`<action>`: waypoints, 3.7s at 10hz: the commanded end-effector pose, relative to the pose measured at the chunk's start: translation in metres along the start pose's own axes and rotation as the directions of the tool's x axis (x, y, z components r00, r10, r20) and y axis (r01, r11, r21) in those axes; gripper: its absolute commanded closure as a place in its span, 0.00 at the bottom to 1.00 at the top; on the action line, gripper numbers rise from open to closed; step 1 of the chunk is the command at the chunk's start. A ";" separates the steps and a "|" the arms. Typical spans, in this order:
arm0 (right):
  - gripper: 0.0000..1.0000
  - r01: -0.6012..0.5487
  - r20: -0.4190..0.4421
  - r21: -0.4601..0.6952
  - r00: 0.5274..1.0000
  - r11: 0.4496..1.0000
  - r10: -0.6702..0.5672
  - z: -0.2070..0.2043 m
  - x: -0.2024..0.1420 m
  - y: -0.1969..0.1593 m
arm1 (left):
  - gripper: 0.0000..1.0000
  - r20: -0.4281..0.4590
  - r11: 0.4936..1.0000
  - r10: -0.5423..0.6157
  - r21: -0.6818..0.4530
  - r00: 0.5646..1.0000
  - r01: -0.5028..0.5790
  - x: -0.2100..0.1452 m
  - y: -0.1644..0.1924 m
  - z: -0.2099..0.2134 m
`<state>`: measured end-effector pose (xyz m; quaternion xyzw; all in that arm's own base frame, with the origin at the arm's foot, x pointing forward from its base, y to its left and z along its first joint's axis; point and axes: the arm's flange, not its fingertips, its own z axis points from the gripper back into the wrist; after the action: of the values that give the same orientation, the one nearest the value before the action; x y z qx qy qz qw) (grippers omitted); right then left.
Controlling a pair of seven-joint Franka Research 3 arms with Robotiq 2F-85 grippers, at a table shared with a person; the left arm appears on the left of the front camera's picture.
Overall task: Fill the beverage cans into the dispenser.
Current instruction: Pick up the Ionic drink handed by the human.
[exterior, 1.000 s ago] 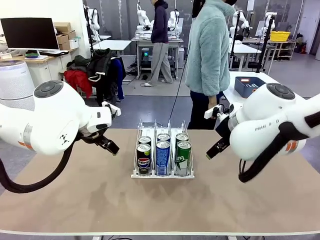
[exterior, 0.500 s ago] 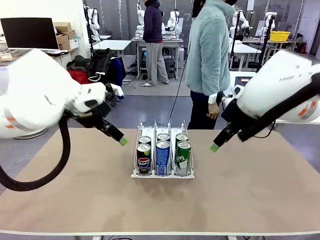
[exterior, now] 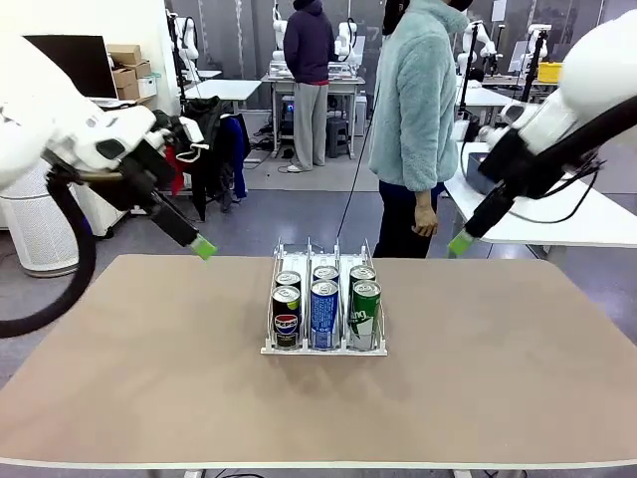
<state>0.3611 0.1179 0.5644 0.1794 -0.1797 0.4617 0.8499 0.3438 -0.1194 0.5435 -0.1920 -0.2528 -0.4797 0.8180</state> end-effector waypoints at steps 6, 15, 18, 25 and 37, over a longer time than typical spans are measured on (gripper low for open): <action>0.00 -0.101 0.060 -0.049 0.993 0.994 0.104 0.062 -0.017 0.005 | 0.00 -0.054 0.993 -0.073 0.087 0.996 0.077 -0.001 -0.002 0.046; 0.00 -0.061 0.170 -0.280 0.979 0.958 0.112 0.145 0.022 -0.004 | 0.00 -0.053 0.966 -0.252 0.046 0.966 0.255 0.029 -0.016 0.136; 0.00 -0.055 0.191 -0.291 0.975 0.955 0.115 0.151 0.023 -0.003 | 0.00 -0.028 0.951 -0.280 0.127 0.960 0.281 0.032 -0.025 0.146; 0.00 -0.081 0.203 -0.277 0.969 0.957 0.141 0.158 0.023 -0.002 | 0.00 -0.038 0.961 -0.257 0.100 0.966 0.259 0.039 -0.026 0.154; 0.00 -0.081 0.203 -0.277 0.969 0.957 0.141 0.158 0.023 -0.002 | 0.00 -0.038 0.961 -0.257 0.100 0.966 0.259 0.039 -0.026 0.154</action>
<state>0.3523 0.0594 0.7111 0.1022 -0.3427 0.4581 0.8138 0.3001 -0.0757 0.6909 -0.1050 -0.2922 -0.5711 0.7599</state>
